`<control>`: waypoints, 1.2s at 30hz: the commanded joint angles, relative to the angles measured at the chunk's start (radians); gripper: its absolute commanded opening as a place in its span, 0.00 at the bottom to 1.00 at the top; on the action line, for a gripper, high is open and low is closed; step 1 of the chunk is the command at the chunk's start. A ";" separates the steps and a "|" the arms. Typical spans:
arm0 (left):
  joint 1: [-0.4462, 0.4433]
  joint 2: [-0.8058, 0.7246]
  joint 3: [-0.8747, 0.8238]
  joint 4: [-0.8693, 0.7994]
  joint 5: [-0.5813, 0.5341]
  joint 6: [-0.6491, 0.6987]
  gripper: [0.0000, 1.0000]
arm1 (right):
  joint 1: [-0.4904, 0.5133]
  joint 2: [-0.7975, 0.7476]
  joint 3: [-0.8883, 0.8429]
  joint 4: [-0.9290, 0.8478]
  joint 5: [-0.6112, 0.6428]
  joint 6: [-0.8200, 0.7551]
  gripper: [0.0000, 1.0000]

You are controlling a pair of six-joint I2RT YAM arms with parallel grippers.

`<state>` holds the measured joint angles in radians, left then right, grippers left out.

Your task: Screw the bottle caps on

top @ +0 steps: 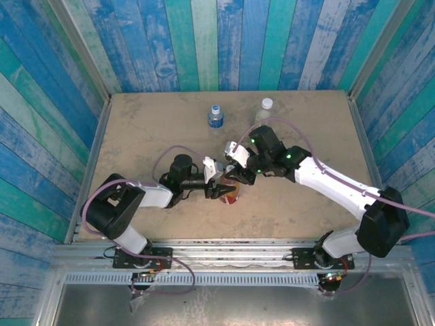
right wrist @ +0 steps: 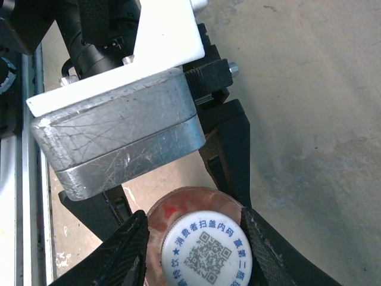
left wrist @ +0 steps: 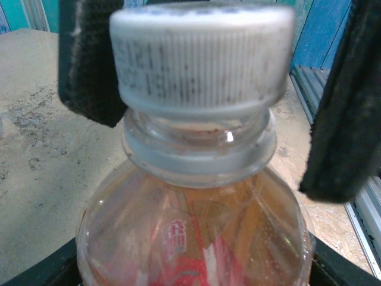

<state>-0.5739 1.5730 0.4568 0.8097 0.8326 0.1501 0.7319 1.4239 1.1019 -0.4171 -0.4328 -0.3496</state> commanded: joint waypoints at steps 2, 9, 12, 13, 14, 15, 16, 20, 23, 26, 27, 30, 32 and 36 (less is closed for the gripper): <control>0.000 -0.060 -0.010 0.009 -0.002 -0.005 0.65 | 0.003 0.018 0.027 -0.046 -0.023 -0.020 0.41; 0.001 -0.053 -0.035 0.098 -0.058 -0.073 0.73 | 0.003 0.002 0.039 -0.041 -0.028 -0.017 0.32; 0.000 -0.050 -0.040 0.122 -0.074 -0.095 0.79 | 0.003 -0.008 0.042 -0.048 -0.023 -0.023 0.30; 0.001 -0.053 -0.041 0.130 -0.095 -0.116 0.80 | 0.004 -0.012 0.042 -0.050 -0.024 -0.024 0.29; 0.002 -0.050 -0.037 0.130 -0.113 -0.136 0.81 | 0.003 -0.015 0.042 -0.052 -0.023 -0.025 0.29; 0.001 -0.046 -0.025 0.116 -0.122 -0.152 0.82 | 0.003 -0.017 0.042 -0.055 -0.022 -0.026 0.29; 0.002 -0.043 -0.012 0.102 -0.130 -0.170 0.83 | 0.004 -0.019 0.042 -0.056 -0.018 -0.026 0.29; 0.000 -0.031 -0.022 0.174 -0.167 -0.227 0.90 | 0.003 -0.025 0.046 -0.061 -0.001 -0.029 0.28; 0.002 -0.051 -0.071 0.268 -0.178 -0.241 0.93 | 0.003 -0.023 0.049 -0.074 0.019 -0.039 0.27; 0.001 -0.042 -0.063 0.234 -0.179 -0.200 0.95 | 0.002 -0.009 0.049 -0.086 0.046 -0.052 0.27; 0.002 -0.032 -0.060 0.234 -0.182 -0.189 0.97 | 0.003 -0.001 0.049 -0.090 0.054 -0.054 0.27; 0.001 0.004 -0.071 0.300 -0.212 -0.201 0.94 | 0.003 0.016 0.047 -0.097 0.067 -0.062 0.27; 0.002 0.020 -0.086 0.350 -0.229 -0.190 0.94 | 0.003 0.023 0.042 -0.097 0.075 -0.064 0.27; 0.001 0.045 -0.108 0.408 -0.252 -0.171 0.94 | 0.003 0.032 0.039 -0.112 0.105 -0.074 0.27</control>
<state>-0.5770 1.5818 0.3599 1.1198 0.6392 -0.0425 0.7307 1.4429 1.1397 -0.4622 -0.3553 -0.4042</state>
